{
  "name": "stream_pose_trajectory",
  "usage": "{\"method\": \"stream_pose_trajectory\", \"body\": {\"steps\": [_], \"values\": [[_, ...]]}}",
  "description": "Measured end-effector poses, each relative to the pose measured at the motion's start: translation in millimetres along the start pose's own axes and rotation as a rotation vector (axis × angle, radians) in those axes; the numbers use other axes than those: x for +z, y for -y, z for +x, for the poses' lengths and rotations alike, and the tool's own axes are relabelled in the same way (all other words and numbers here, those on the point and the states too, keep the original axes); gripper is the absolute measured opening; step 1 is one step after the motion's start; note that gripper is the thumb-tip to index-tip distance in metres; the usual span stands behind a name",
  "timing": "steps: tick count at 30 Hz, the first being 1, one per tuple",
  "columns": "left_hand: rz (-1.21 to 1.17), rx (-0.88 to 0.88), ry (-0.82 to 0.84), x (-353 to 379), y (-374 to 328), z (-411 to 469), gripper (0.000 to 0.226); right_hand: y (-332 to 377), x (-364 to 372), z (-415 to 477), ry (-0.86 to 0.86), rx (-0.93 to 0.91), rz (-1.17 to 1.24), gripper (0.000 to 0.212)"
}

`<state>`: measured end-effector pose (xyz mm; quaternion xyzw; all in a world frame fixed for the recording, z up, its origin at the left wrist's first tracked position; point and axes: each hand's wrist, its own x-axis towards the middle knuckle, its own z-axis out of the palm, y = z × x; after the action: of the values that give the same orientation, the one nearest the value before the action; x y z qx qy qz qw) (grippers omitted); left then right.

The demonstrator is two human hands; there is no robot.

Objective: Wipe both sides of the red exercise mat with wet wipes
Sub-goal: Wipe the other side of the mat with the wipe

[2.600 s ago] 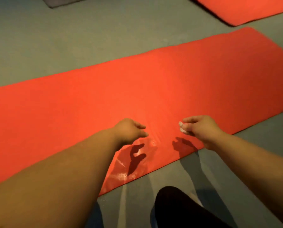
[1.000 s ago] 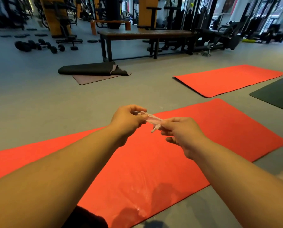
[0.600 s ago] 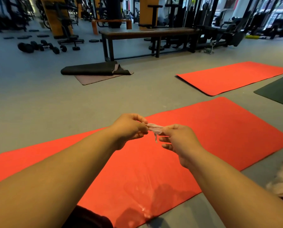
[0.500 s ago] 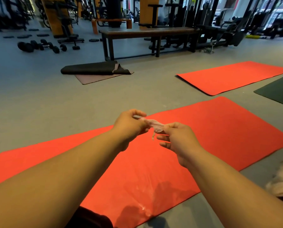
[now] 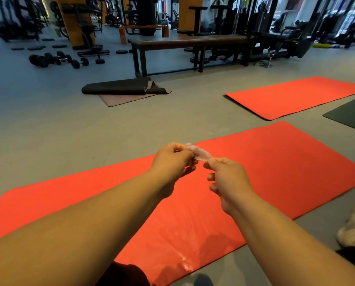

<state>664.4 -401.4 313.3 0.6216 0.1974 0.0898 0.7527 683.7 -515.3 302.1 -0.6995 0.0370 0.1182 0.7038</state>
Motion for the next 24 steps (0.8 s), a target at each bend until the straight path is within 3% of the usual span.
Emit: {"method": "stream_pose_trajectory", "body": {"steps": [5,9,13,16,19,24], "values": [[0.082,0.105,-0.124,31,-2,2,0.029,7,-2,-15,-0.002,0.07,0.205,0.018],[0.057,0.079,-0.12,50,-4,14,0.028,26,-25,6,-0.033,0.136,0.272,0.021],[0.231,0.103,0.005,69,2,36,0.021,38,-73,54,0.02,0.211,0.241,0.016],[0.461,0.135,0.114,104,33,55,0.014,38,-114,99,0.195,0.156,0.108,0.011],[0.544,0.109,0.188,138,80,83,0.01,4,-148,147,0.294,0.156,-0.016,0.009],[0.58,-0.083,0.31,175,178,137,0.017,-109,-191,212,0.149,0.302,0.027,0.009]]}}
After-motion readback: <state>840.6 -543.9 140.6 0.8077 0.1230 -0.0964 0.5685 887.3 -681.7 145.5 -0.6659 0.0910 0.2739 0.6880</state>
